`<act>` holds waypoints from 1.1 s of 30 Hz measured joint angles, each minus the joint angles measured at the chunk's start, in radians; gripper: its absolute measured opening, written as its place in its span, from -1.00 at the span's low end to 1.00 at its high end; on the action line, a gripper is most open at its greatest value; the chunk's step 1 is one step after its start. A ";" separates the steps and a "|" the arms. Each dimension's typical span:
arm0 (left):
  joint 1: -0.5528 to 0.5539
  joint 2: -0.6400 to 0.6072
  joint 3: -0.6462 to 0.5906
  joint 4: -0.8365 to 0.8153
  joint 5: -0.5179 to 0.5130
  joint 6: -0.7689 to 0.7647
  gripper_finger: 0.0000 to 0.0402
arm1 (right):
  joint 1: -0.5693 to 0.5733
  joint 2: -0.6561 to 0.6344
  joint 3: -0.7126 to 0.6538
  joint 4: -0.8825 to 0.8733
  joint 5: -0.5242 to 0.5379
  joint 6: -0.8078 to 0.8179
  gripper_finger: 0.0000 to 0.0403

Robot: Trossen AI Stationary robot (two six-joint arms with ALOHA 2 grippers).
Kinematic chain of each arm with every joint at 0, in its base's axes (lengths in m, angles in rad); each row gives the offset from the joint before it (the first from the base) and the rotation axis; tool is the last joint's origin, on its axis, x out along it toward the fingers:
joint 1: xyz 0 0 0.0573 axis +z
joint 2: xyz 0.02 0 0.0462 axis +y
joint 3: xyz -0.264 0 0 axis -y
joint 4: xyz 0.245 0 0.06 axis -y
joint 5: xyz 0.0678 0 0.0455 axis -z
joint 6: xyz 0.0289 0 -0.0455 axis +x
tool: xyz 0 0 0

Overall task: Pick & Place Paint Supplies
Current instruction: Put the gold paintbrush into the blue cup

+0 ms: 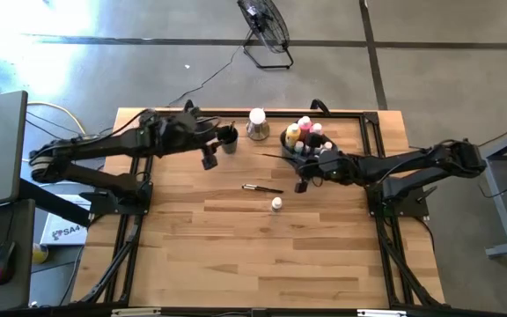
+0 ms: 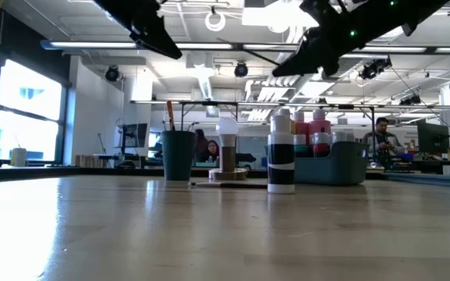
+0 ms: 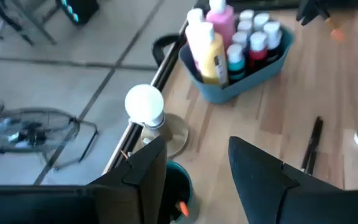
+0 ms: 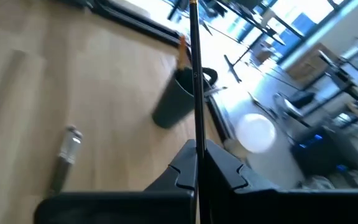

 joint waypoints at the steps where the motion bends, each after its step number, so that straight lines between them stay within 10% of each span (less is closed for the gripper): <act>1: 0.000 -0.033 -0.045 0.041 0.008 0.003 -0.17 | 0.003 -0.005 0.000 0.001 -0.016 0.006 -0.98; 17: 0.000 -0.411 -0.601 0.719 0.354 0.017 -0.17 | -0.005 0.112 0.000 0.390 -0.371 0.119 -0.98; 33: 0.000 -0.353 -0.660 0.824 0.388 -0.078 -0.17 | -0.020 0.595 -0.001 1.167 -0.433 0.219 -0.98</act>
